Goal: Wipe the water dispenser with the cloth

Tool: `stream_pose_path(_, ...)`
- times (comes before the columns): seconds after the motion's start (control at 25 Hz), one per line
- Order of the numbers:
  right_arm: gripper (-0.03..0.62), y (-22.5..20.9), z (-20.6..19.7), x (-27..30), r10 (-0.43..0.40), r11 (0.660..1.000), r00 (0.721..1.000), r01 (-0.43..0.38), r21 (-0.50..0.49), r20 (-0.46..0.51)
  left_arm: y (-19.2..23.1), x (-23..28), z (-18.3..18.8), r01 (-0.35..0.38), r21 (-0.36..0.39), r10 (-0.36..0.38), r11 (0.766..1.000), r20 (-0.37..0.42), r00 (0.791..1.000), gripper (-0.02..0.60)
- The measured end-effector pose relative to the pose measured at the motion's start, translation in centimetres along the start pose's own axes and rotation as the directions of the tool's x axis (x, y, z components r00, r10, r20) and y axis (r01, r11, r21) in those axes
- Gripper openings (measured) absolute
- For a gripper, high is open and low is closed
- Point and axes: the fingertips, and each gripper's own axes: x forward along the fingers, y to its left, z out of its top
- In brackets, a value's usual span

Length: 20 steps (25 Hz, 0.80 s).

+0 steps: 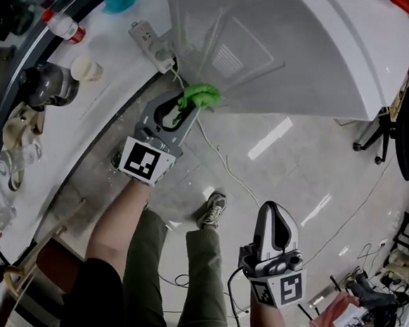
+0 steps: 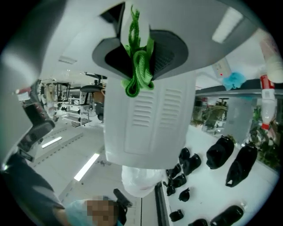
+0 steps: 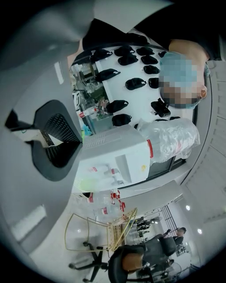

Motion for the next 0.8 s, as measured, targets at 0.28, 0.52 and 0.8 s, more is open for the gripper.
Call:
stream_pose_path(0.28, 0.005, -1.3, -1.4, 0.1, 0.044, 0.999, 0.999, -0.044, 0.002, -0.022, -8.5, 2.6, -4.1, 0.075, -0.109, -0.078, 0.991, -0.023, 0.997, 0.117)
stream_pose_path(0.52, 0.005, -2.2, -2.6, -0.5, 0.048, 0.999, 0.998, -0.047, 0.016, -0.04, -9.2, 5.5, -5.2, 0.069, -0.115, -0.073, 0.991, -0.028, 0.997, 0.117)
stream_pose_path(0.8, 0.005, -2.0, -2.2, -0.5, 0.028, 1.0, 0.999, -0.027, 0.016, -0.034, -5.2, 5.4, -6.0, 0.014, -0.09, -0.019, 0.996, -0.059, 0.998, 0.117)
